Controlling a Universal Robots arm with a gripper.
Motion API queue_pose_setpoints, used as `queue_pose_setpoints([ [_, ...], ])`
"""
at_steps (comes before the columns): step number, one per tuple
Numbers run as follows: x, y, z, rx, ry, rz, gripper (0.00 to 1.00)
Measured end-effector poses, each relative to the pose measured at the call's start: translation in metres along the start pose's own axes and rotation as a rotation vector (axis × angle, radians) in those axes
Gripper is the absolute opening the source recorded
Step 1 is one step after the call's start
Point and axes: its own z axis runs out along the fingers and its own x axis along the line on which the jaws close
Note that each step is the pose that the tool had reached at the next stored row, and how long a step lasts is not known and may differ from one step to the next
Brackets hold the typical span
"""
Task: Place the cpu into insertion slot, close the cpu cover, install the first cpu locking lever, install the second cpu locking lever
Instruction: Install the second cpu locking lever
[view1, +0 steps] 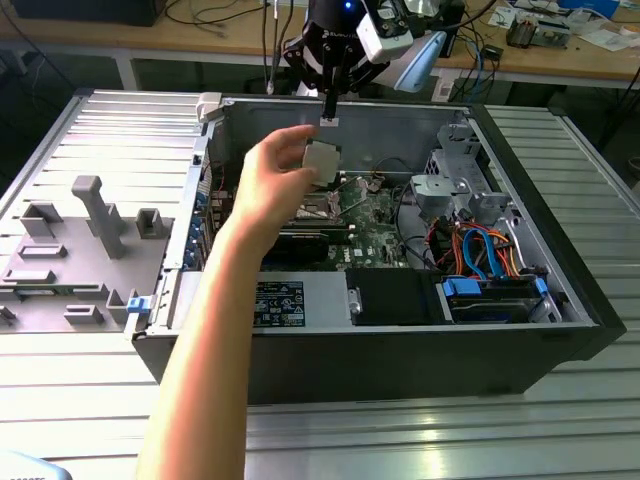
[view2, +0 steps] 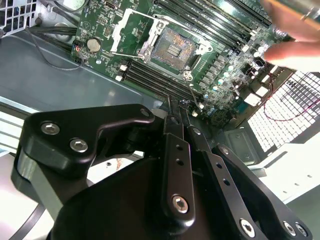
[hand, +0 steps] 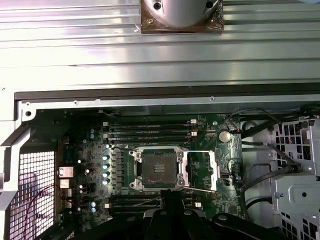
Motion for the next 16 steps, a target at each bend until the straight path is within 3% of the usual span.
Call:
queue_pose_setpoints([
  [8, 0.0, 0.0, 0.0, -0.0001, 0.0, 0.0, 0.11],
  [10, 0.0, 0.0, 0.0, -0.0001, 0.0, 0.0, 0.24],
  [11, 0.0, 0.0, 0.0, 0.0, 0.0, 0.0, 0.24],
  [16, 0.0, 0.0, 0.0, 0.0, 0.0, 0.0, 0.54],
])
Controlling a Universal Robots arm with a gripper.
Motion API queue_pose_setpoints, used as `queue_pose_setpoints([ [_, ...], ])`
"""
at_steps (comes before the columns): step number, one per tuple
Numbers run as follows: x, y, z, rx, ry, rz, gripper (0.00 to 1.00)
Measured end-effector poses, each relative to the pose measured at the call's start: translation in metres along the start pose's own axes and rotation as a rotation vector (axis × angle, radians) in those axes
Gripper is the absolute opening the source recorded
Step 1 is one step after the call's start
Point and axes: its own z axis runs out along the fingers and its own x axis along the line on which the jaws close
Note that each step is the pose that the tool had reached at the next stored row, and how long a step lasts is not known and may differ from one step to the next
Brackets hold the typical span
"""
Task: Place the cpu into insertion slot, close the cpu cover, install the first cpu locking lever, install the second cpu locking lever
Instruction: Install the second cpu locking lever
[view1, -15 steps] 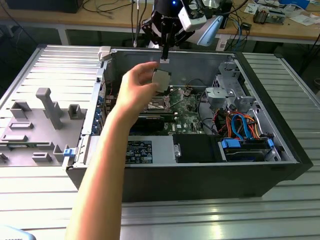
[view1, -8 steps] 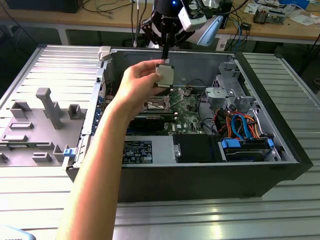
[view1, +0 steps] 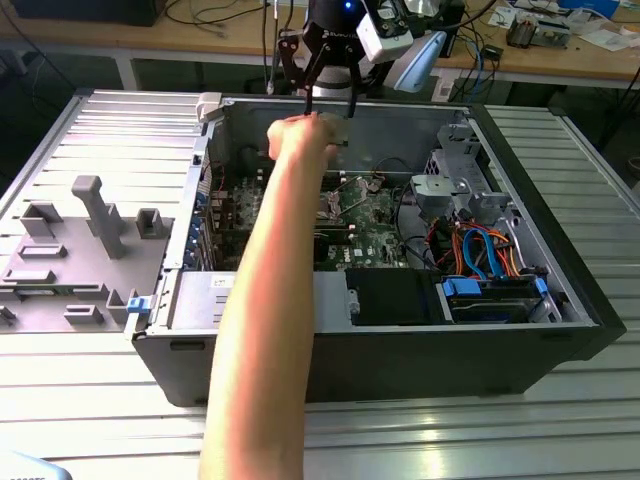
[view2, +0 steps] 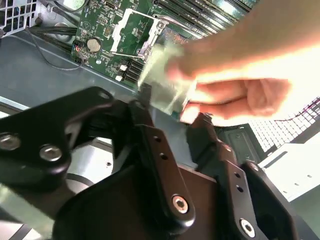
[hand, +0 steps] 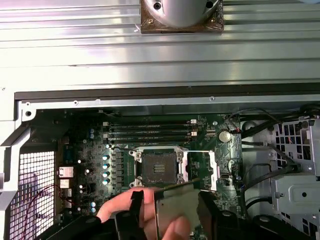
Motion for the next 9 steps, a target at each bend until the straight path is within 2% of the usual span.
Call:
queue_pose_setpoints([
  [2, 0.0, 0.0, 0.0, 0.0, 0.0, 0.0, 0.66],
  [9, 0.0, 0.0, 0.0, 0.0, 0.0001, 0.0, 0.65],
])
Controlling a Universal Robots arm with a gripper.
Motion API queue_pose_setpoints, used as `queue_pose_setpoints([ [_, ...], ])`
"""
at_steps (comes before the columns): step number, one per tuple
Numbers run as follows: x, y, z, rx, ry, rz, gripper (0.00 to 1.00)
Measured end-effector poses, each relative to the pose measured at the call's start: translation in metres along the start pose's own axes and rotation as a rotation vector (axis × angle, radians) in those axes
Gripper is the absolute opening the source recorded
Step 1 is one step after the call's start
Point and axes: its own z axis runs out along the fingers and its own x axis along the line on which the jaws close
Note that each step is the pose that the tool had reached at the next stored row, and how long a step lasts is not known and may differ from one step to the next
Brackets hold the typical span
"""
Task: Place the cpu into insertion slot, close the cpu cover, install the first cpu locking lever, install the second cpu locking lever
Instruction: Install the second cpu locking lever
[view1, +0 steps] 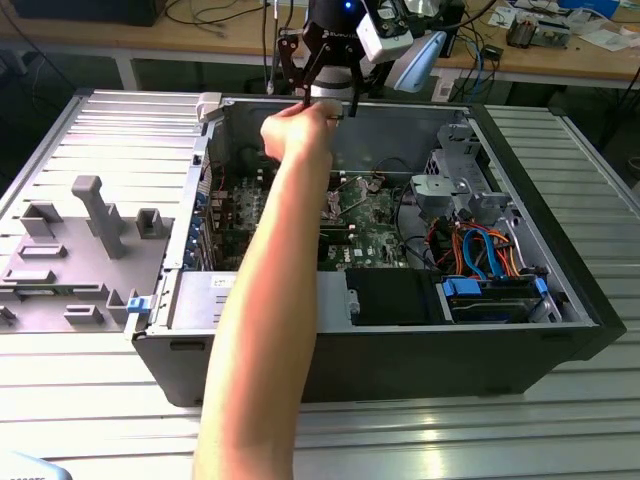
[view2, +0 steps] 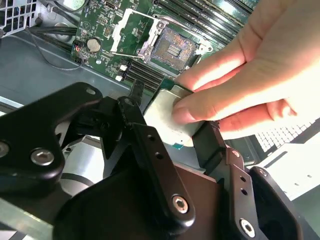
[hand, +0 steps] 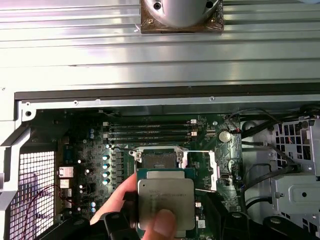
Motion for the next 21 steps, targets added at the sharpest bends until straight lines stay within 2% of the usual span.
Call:
queue_pose_setpoints([
  [1, 0.0, 0.0, 0.0, 0.0, 0.0, 0.0, 0.65],
  [3, 0.0, 0.0, 0.0, 0.0, -0.0001, 0.0, 0.55],
  [21, 0.0012, -0.0002, 0.0019, 0.0, -0.0001, 0.0, 0.55],
])
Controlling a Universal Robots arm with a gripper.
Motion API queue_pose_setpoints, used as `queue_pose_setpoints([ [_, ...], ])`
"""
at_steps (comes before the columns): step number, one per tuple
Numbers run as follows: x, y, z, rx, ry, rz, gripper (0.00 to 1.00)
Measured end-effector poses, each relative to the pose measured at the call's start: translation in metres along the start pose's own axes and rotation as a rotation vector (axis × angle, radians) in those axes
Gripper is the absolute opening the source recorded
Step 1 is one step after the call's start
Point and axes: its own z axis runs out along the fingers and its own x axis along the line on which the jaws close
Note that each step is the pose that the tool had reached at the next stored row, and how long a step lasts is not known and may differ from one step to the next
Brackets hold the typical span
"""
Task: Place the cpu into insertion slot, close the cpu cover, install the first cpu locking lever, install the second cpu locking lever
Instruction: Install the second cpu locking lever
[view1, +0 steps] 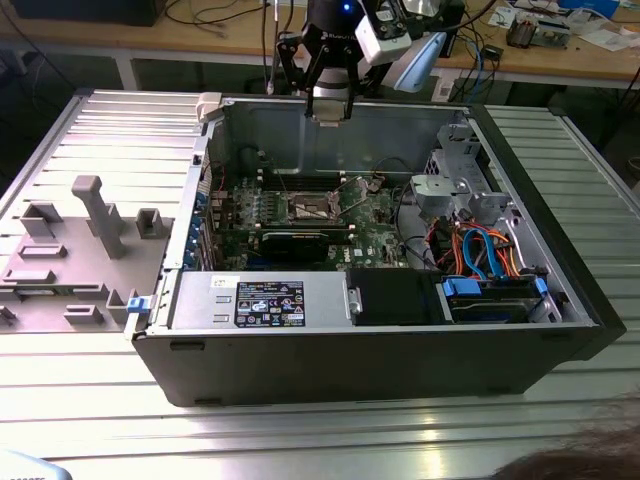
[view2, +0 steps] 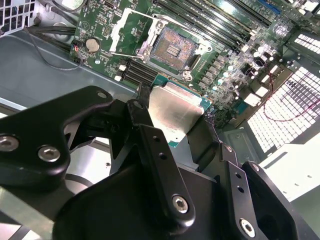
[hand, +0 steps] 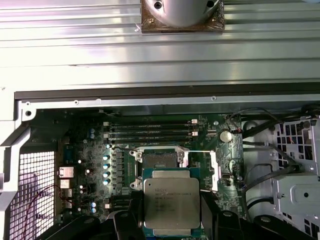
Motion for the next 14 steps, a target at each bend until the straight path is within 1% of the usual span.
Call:
queue_pose_setpoints([
  [14, 0.0, -0.0002, 0.0027, 0.0, 0.0, 0.0, 0.55],
])
